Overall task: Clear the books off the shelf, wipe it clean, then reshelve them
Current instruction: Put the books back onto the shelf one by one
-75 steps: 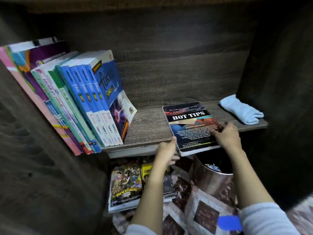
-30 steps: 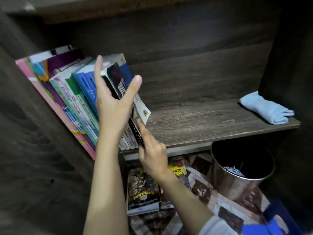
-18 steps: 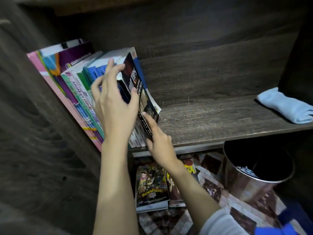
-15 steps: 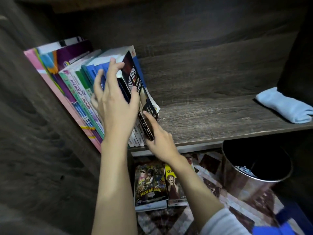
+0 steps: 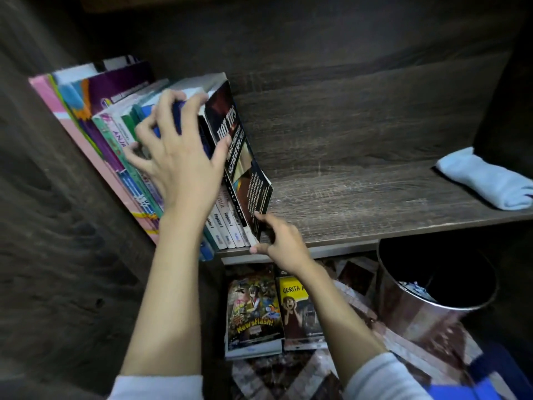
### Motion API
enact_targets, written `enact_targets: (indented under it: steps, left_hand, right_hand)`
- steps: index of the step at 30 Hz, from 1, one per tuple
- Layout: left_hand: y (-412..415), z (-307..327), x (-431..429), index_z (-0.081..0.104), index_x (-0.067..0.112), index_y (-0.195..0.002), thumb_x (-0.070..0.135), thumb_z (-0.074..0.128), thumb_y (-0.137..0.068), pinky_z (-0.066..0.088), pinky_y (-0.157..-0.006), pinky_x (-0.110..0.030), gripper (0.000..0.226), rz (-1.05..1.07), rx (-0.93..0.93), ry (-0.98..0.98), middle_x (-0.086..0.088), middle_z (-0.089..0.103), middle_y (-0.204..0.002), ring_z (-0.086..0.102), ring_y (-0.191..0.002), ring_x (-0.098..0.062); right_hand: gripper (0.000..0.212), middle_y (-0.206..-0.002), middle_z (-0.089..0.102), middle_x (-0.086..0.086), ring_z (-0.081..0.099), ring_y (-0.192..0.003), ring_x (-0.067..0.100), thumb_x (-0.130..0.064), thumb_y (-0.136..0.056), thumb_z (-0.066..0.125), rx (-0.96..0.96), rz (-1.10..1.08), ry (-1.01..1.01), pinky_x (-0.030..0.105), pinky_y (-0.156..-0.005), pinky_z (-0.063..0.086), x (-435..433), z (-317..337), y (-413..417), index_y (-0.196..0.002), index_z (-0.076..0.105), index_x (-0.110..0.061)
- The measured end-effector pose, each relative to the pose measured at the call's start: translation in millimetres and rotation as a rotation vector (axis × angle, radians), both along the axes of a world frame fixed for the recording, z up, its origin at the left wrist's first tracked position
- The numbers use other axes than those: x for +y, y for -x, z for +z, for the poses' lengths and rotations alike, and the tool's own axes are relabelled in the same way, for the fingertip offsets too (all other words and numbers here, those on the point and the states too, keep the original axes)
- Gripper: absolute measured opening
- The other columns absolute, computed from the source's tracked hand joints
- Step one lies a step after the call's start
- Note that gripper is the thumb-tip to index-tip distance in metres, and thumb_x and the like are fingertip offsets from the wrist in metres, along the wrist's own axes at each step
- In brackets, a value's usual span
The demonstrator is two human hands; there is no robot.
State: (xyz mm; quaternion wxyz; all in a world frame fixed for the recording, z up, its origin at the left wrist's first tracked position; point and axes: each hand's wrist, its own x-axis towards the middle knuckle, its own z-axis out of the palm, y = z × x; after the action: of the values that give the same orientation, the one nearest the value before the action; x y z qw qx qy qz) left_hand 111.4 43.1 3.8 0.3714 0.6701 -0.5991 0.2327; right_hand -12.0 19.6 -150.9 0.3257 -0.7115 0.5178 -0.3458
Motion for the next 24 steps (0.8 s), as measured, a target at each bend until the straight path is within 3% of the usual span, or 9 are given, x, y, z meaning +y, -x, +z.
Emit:
enact_targets:
  steps: [5,12,17,24]
  left_hand:
    - [4,-6,-8,0.04,0.038,-0.132,0.049,0.056,-0.083,0.021,-0.104,-0.053,0.053,0.044,-0.003,0.05,0.005,0.031,-0.147,0.032,-0.127,-0.027]
    - [3,-7,-8,0.036,0.038,-0.135,0.044,0.05,-0.086,0.016,-0.103,-0.049,0.051,0.027,-0.025,0.024,0.004,0.024,-0.15,0.027,-0.13,-0.027]
    - [-8,-7,-4,0.029,0.039,-0.14,0.025,0.056,-0.085,0.009,-0.103,-0.046,0.063,-0.097,-0.038,-0.03,0.003,0.015,-0.152,0.018,-0.132,-0.027]
    - [0,-7,-3,0.031,0.04,-0.138,0.016,0.057,-0.082,0.008,-0.106,-0.051,0.066,-0.039,-0.01,-0.004,0.004,0.015,-0.153,0.019,-0.134,-0.026]
  right_hand:
    - [0.077,-0.147,0.042,-0.001,0.039,-0.134,0.022,-0.032,-0.08,0.073,0.103,-0.028,0.016,0.034,-0.107,0.035,-1,0,-6,-0.146,0.034,-0.028]
    - [0.072,-0.158,0.015,-0.003,0.014,-0.145,0.021,-0.027,-0.095,0.054,0.289,0.145,-0.068,0.037,-0.117,0.015,-8,10,0,-0.152,0.01,-0.023]
    - [0.07,-0.159,0.015,-0.005,0.014,-0.144,0.02,-0.028,-0.096,0.05,0.335,0.108,-0.051,0.039,-0.116,0.016,-7,10,-4,-0.152,0.008,-0.025]
    - [0.067,-0.158,0.018,-0.006,0.019,-0.142,0.02,-0.029,-0.098,0.047,0.364,0.028,-0.011,0.037,-0.112,0.021,-5,6,-10,-0.152,0.007,-0.027]
